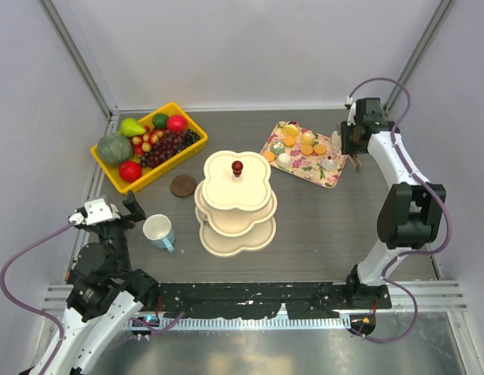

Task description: Serve the afternoon tea

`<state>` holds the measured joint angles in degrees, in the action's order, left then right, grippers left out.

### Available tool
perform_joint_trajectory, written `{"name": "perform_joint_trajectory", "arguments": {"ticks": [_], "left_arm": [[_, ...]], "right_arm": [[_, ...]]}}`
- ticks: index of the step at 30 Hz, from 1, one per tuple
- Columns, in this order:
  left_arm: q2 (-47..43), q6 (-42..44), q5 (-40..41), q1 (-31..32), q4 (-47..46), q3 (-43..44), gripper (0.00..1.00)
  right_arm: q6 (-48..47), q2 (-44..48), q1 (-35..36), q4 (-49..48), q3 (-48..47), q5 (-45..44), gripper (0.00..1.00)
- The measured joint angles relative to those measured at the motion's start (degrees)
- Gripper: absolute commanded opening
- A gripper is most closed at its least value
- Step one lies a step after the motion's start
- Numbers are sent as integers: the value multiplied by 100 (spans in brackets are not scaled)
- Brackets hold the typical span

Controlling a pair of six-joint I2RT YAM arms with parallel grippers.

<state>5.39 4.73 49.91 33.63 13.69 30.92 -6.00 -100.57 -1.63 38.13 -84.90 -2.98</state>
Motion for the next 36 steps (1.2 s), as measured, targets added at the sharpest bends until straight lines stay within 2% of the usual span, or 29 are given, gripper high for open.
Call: {"name": "perform_joint_trajectory", "arguments": {"ticks": [9, 16, 23, 36], "left_arm": [[44, 2, 0, 0, -2, 0, 99], [61, 4, 0, 0, -2, 0, 99], [96, 15, 0, 0, -4, 0, 99], [227, 22, -2, 0, -11, 0, 99]], "right_arm": [[516, 1104, 52, -68, 289, -59, 29], [1257, 2365, 535, -15, 1303, -168, 29], [1829, 3639, 1333, 11, 2234, -205, 29], [2874, 5045, 3274, 188, 4061, -422, 29]]}}
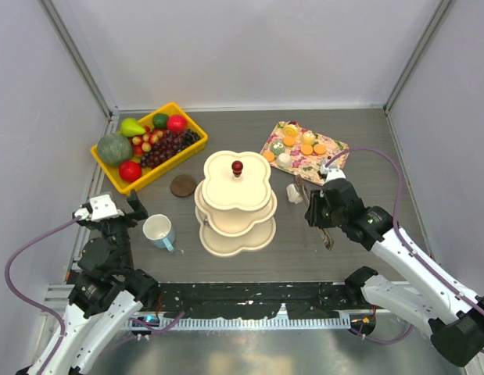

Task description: Serve the afternoon tea

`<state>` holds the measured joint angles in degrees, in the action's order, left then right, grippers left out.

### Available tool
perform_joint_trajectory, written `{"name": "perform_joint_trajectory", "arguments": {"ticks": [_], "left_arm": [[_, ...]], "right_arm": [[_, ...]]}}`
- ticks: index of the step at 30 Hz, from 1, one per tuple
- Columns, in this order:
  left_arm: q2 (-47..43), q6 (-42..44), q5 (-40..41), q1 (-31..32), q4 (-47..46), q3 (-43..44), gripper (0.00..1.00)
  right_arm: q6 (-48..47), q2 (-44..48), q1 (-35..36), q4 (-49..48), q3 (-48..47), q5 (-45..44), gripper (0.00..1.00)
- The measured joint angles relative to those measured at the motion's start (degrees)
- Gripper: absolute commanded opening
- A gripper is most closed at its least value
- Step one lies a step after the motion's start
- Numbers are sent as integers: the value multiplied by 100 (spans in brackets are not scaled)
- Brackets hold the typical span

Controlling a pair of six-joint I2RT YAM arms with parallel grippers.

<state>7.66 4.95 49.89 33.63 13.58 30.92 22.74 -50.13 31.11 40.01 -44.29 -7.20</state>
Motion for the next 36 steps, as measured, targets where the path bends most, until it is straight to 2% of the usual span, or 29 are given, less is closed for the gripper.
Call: {"name": "perform_joint_trajectory", "arguments": {"ticks": [11, 21, 29, 36], "left_arm": [[111, 2, 0, -2, -4, 0, 99], [166, 2, 0, -9, -4, 0, 99], [166, 2, -2, -26, -4, 0, 98], [166, 2, -4, -26, -4, 0, 98]], "right_arm": [[426, 485, 1117, 234, 455, -9, 29], [612, 660, 1803, -468, 1241, 654, 30], [562, 479, 2583, -1095, 1436, 732, 32], [339, -179, 3289, -1469, 1388, 278, 33]]}}
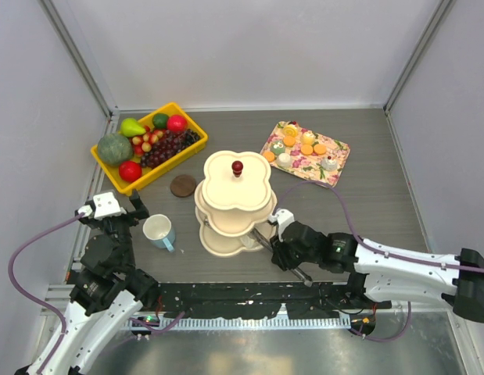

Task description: Serve the afternoon tea

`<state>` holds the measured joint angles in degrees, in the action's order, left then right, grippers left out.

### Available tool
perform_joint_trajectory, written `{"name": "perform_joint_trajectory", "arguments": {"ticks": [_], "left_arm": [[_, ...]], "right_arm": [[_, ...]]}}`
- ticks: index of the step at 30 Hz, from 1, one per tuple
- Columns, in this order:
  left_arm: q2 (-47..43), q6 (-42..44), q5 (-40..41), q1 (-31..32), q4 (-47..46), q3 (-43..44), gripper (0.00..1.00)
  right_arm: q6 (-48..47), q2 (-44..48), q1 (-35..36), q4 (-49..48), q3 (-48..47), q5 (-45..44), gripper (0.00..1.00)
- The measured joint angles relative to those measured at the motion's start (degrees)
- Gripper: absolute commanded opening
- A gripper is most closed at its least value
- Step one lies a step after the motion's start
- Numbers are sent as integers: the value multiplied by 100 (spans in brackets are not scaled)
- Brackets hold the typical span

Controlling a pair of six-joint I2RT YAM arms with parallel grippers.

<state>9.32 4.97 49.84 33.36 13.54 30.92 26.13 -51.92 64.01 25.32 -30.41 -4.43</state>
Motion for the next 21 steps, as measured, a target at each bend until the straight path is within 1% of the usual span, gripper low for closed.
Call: {"name": "perform_joint_trajectory", "arguments": {"ticks": [6, 11, 15, 21], "left_arm": [[0, 2, 0, -2, 0, 0, 98], [0, 2, 0, -2, 0, 0, 98], [-2, 2, 0, -2, 2, 0, 98], [-24, 2, 0, -2, 2, 0, 98]], "right_arm": [[-271, -903, 752, -90, -485, -737, 33], [-531, -1545, 1237, -197, -931, -1185, 34], [-706, -1858, 1502, -262, -1104, -1545, 34], [-903, -2083, 1757, -396, -1169, -2164, 34]]}}
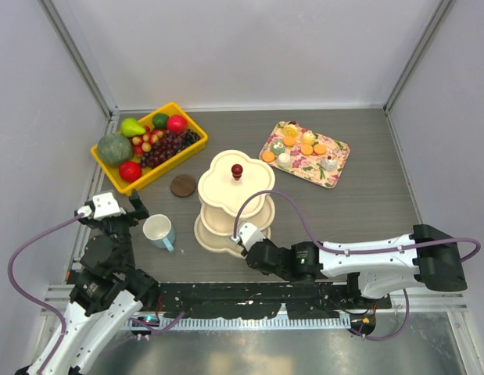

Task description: Serve the afternoon tea

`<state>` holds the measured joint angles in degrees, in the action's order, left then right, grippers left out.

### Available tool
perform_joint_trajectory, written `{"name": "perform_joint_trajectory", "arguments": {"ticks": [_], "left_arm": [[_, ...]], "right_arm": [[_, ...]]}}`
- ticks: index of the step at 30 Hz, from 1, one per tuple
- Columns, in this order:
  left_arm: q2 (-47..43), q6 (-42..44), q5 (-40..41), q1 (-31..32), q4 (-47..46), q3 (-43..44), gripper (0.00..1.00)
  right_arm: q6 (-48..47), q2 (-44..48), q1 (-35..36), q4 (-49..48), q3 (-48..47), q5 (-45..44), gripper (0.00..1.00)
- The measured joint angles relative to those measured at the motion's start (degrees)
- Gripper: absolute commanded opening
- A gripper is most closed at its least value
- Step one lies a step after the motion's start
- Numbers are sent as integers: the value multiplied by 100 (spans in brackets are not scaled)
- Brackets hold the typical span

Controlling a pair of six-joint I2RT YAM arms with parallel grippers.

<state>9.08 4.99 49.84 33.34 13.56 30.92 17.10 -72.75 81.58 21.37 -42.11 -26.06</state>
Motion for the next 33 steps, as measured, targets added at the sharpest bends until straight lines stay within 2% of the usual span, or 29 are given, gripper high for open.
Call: {"name": "perform_joint_trajectory", "arguments": {"ticks": [6, 15, 19, 24, 33], "left_arm": [[-4, 0, 0, -4, 0, 0, 98], [-9, 0, -2, -7, 0, 0, 98], [-9, 0, -2, -7, 0, 0, 97], [-9, 0, -17, -7, 0, 0, 98], [-9, 0, -42, -9, 0, -2, 97]], "right_arm": [[-236, -74, 92, -358, 0, -387, 34], [-601, -455, 131, -1032, 44, -389, 37], [-640, -758, 131, -1069, 44, -387, 40], [-645, -861, 131, -1069, 44, -363, 50], [-597, -656, 131, -887, 44, -326, 55]]}}
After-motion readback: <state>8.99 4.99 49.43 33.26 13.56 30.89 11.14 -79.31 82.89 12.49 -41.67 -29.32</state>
